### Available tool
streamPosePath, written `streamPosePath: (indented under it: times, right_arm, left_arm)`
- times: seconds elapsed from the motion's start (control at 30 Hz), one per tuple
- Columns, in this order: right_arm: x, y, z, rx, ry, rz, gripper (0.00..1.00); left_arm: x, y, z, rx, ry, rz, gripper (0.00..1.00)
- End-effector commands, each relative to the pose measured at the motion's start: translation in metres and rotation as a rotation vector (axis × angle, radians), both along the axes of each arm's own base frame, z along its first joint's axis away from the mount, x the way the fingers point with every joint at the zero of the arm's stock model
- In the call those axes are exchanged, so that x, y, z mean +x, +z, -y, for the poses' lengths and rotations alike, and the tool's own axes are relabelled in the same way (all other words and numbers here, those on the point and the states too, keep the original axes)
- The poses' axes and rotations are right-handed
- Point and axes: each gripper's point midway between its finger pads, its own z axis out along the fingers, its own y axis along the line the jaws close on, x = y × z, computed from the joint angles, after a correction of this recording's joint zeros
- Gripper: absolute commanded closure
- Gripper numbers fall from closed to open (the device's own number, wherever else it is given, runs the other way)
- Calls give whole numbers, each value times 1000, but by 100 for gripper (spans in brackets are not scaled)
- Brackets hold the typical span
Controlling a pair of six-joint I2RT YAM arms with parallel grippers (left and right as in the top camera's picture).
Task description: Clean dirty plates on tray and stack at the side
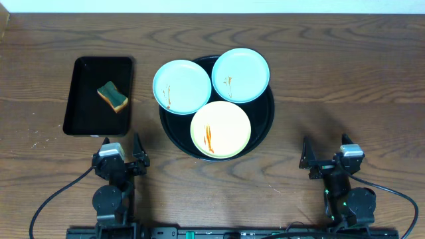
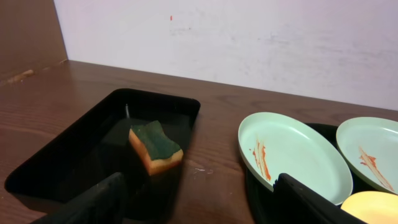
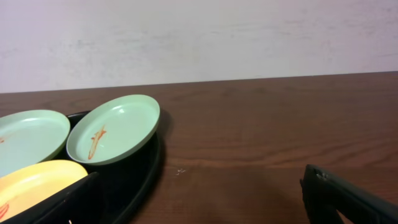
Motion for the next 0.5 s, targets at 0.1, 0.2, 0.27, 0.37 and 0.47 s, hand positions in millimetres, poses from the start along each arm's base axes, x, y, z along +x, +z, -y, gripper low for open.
streamPosePath:
  times: [0.1,0.2,0.27,0.37,0.47]
  right_arm:
    - [0,-1,-1,-2,6,-2,1]
    - [0,-1,1,-4,-9,-4,1]
    - [1,-1,6,-6,-36,-4,1]
    - [1,-1,6,-5,-38,-3,1]
    - [1,-1,6,-6,-38,-3,1]
  left_arm:
    - [-1,-18,0,14,2,-62,24]
    - [-1,-18,0,14,1,-62,24]
    - [-1,-18,0,14,2,-62,24]
    - [-1,-18,0,14,2,-62,24]
    - [-1,-18,0,14,2,-60,24]
